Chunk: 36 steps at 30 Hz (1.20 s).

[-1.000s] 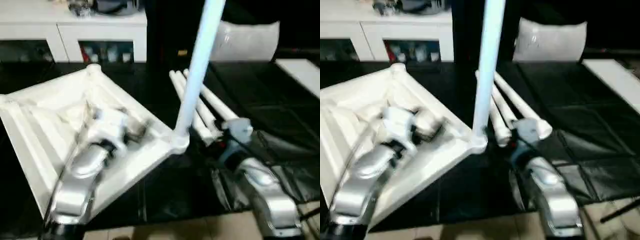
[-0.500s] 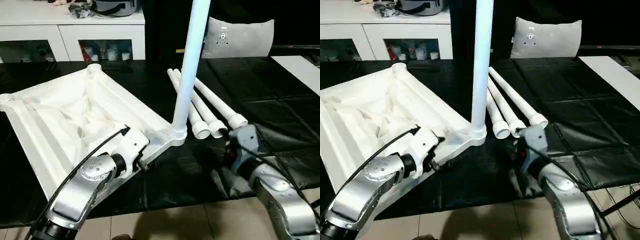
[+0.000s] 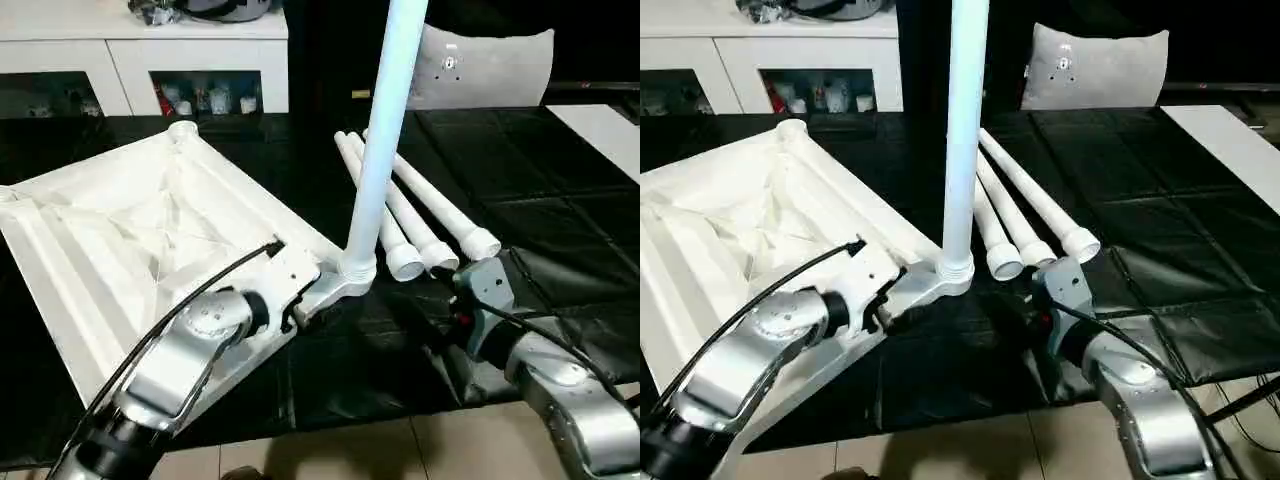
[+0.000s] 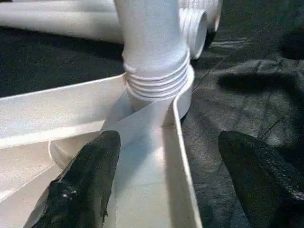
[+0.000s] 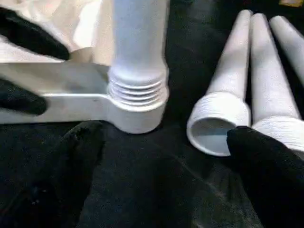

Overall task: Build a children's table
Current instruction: Rotate leg to tighten

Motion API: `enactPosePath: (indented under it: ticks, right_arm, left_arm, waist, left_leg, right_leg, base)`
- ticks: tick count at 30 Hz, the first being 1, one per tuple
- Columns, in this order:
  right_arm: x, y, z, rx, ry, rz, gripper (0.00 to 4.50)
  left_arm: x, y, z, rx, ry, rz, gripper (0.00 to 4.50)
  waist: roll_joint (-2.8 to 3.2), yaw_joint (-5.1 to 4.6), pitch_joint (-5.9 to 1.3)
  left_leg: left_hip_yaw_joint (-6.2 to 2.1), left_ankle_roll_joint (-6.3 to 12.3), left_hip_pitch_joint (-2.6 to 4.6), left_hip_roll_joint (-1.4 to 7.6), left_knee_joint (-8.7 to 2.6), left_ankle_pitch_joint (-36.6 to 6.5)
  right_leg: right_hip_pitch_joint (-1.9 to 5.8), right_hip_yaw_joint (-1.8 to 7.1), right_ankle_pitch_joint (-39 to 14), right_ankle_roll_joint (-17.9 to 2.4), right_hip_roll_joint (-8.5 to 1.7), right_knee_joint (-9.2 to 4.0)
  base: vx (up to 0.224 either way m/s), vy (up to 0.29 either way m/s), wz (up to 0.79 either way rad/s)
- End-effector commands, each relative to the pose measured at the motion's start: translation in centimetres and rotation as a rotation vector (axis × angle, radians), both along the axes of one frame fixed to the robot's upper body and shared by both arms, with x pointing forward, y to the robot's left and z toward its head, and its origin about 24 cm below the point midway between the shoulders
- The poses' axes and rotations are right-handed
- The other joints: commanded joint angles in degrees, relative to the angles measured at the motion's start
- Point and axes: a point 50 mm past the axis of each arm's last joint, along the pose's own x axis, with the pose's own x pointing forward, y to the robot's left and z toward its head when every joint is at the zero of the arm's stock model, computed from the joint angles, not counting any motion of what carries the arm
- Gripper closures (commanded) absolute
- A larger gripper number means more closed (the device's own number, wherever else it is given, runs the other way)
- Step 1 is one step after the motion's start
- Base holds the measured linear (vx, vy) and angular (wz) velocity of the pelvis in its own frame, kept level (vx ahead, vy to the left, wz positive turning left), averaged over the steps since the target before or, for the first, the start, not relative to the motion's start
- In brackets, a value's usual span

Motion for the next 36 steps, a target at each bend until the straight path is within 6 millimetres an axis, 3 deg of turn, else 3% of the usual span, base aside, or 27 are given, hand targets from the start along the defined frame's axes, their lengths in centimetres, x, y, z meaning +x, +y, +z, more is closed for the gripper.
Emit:
enactPosePath:
  ticks: [1, 8, 16, 21, 26, 36]
  right_arm:
    - [-0.6, 0.2, 0.4, 0.004, 0.01, 0.064, 0.0]
    - [-1.0, -0.4, 0.6, -0.02, 0.023, 0.09, 0.0]
    - [-1.3, -0.6, 0.8, -0.033, 0.043, 0.124, 0.0]
    - [-1.3, -0.5, 0.8, -0.037, 0.05, 0.142, 0.0]
    - [-1.3, -0.4, 0.8, -0.037, 0.054, 0.148, 0.0]
    - [-1.3, -0.4, 0.8, -0.04, 0.056, 0.156, 0.0]
  left_arm:
    - [0.0, -0.5, 0.0, 0.006, 0.021, -0.002, 1.01]
    - [0.5, -0.8, -0.1, 0.018, 0.05, 0.01, 1.62]
    - [0.7, -1.2, -0.7, 0.071, 0.083, -0.001, 2.19]
    - [1.2, -0.9, -0.9, 0.104, 0.085, 0.017, 2.55]
    - [1.3, -0.8, -0.8, 0.113, 0.082, 0.01, 2.94]
    - [1.5, -0.8, -1.2, 0.15, 0.079, -0.018, 3.74]
  waist:
    - [0.42, 0.22, -2.95]
    - [0.36, 0.17, -2.66]
    - [0.28, 0.15, -2.88]
    - [0.31, 0.14, -2.7]
    - [0.34, 0.18, -2.76]
    - [0.36, 0.1, -2.57]
  left_leg:
    - [-2.02, 2.75, 0.68, 5.38, -4.94, -7.25]
    - [-2.1, 1.33, 0.77, 5.37, -5.24, -11.27]
    - [-2.05, 2.47, 0.58, 5.37, -5.01, -8.1]
    - [-2.12, 2.17, 0.65, 5.44, -5.18, -9.96]
    - [-2.14, 2.24, 0.62, 5.51, -5.2, -9.21]
    - [-2.19, 1.72, 0.58, 5.52, -5.42, -10.93]
  right_leg:
    - [1.84, 2.34, 3.02, -15.69, -5.25, -3.94]
    - [1.6, 2.53, -5.51, -14.75, -5.3, -4.7]
    - [1.65, 2.54, -1.22, -14.94, -5.35, -4.48]
    - [1.49, 2.53, -4.91, -14.74, -5.4, -4.76]
    - [1.5, 2.54, -3.26, -14.98, -5.46, -4.64]
    - [1.35, 2.63, -5.89, -14.44, -5.53, -4.91]
  base:
    - [0.0, 0.0, 0.0]
    - [0.0, 0.0, 0.0]
    - [0.0, 0.0, 0.0]
    - [0.0, 0.0, 0.0]
    - [0.0, 0.0, 0.0]
    - [0.0, 0.0, 0.0]
